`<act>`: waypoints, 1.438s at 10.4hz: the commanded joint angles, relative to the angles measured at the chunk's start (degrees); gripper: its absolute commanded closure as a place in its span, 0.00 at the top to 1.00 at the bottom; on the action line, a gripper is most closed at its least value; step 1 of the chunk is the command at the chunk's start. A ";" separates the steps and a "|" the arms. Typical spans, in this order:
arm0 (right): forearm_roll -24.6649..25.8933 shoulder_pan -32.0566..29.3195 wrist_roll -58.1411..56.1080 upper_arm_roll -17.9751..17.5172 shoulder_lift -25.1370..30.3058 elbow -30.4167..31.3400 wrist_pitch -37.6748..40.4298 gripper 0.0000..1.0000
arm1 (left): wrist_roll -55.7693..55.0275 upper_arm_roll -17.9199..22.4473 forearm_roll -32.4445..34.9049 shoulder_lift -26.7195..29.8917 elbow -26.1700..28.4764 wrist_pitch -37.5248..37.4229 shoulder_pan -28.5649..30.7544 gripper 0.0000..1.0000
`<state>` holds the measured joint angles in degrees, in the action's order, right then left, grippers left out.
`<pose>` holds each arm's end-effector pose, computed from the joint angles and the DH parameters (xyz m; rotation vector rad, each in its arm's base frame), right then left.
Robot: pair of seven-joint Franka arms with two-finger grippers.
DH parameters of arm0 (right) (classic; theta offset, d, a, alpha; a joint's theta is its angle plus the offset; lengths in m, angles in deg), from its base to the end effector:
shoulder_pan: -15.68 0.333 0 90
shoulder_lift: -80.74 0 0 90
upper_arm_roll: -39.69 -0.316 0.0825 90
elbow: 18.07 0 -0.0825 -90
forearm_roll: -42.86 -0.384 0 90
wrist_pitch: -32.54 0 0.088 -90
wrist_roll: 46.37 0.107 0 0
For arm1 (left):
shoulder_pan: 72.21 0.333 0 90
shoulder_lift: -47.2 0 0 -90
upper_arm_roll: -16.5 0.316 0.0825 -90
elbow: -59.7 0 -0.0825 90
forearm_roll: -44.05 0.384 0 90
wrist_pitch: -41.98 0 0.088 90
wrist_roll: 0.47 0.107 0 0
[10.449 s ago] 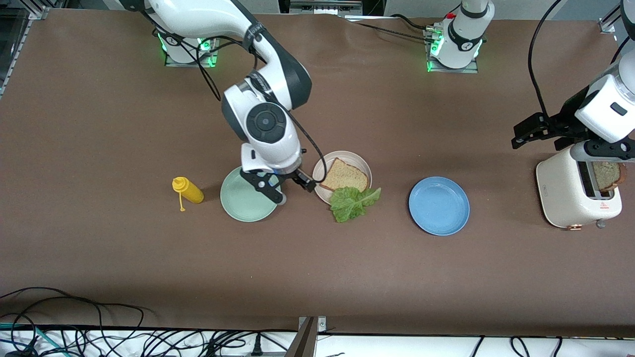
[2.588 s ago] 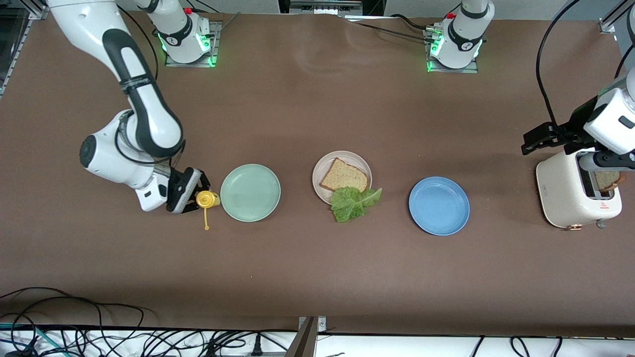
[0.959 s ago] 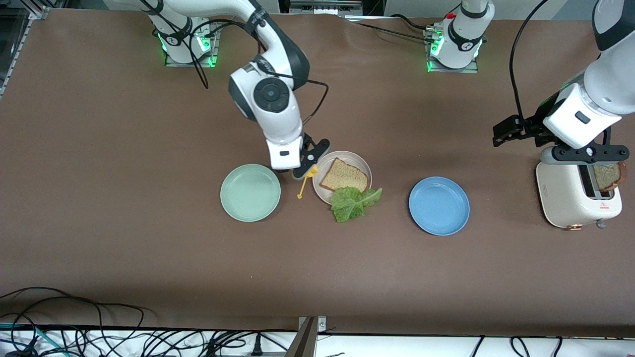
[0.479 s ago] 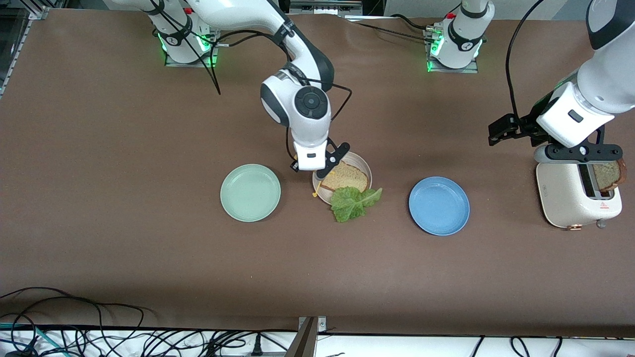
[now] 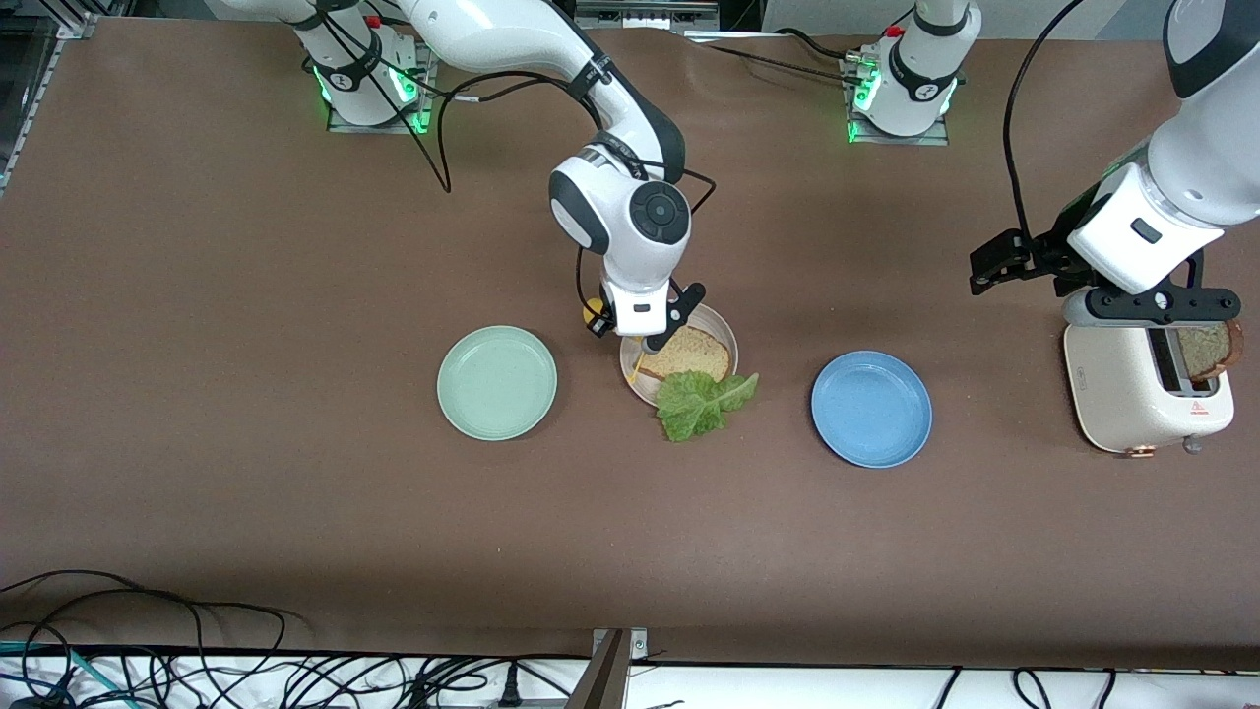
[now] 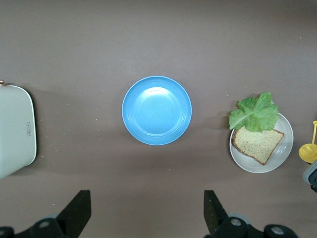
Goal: Make sandwich on beige plate with both arms
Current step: 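Hold the yellow bottle tilted over the bread with the right gripper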
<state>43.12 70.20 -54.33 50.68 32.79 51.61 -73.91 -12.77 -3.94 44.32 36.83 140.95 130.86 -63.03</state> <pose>0.5075 0.5313 0.2639 2.6114 1.3423 -0.1860 0.5963 -0.0980 0.5957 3.0909 0.0346 -0.0736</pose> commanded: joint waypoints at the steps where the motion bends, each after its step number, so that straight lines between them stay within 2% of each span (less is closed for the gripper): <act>1: 1.32 1.02 -2.32 1.22 -2.24 -3.76 4.06 0.00 | -0.19 0.05 -0.45 -0.18 -0.83 0.15 -0.22 1.00; 3: 1.32 1.38 -2.93 1.48 -3.72 -5.15 5.20 0.00 | -0.19 0.05 -0.45 -0.18 -0.83 0.07 -0.22 1.00; 5: 1.32 1.46 -5.04 1.66 -7.41 -10.33 8.79 0.00 | -0.28 0.05 -0.36 -0.18 -0.83 0.07 -0.22 1.00; 15: 0.97 1.03 -20.06 3.59 -10.24 -12.46 13.98 0.00 | -0.45 0.05 -0.36 -0.53 -0.74 0.07 -0.84 1.00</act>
<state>43.58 71.10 -71.84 53.14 24.49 42.86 -62.76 -12.77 -3.94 44.32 36.73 140.95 130.91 -63.65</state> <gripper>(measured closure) 0.793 0.000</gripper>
